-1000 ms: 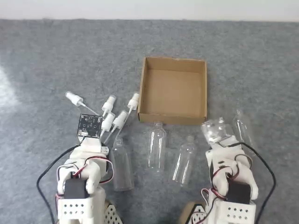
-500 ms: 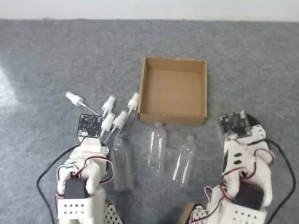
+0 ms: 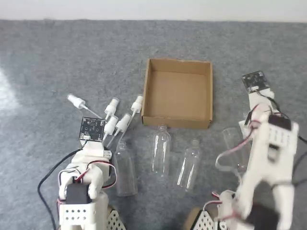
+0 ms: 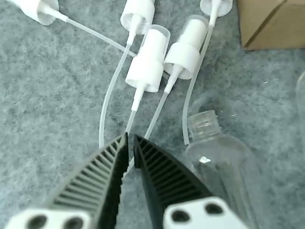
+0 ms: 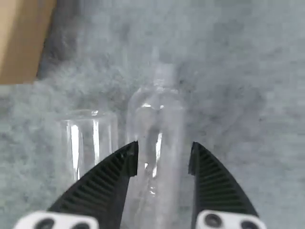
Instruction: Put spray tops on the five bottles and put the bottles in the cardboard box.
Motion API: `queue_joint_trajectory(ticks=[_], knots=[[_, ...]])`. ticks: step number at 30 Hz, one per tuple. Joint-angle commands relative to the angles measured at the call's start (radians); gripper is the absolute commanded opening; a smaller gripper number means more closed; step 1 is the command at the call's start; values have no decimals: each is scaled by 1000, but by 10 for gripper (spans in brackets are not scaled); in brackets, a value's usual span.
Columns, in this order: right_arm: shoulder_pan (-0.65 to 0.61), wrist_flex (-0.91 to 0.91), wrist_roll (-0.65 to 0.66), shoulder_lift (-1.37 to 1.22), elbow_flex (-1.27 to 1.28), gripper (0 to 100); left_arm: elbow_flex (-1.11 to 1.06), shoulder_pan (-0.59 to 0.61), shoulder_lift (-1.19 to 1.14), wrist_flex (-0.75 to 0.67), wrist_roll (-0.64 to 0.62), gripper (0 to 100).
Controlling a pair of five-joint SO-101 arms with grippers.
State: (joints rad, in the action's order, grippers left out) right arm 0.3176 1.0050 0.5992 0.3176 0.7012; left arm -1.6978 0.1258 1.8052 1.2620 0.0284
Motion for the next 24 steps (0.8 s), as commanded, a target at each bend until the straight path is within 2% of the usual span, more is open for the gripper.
queue_joint_trajectory(ticks=[1,7,13,19,24], knots=[[5,2,-14,-150,-107,166,13,5,23,5,-9,13],[4,-44,-12,-263,-143,165,13,5,23,5,-9,13],[67,-122,-2,-334,-141,167,13,5,23,5,-9,13],[111,-125,77,-357,-141,218,13,5,23,5,-9,13],[188,-102,158,-358,-138,211,13,5,23,5,-9,13]])
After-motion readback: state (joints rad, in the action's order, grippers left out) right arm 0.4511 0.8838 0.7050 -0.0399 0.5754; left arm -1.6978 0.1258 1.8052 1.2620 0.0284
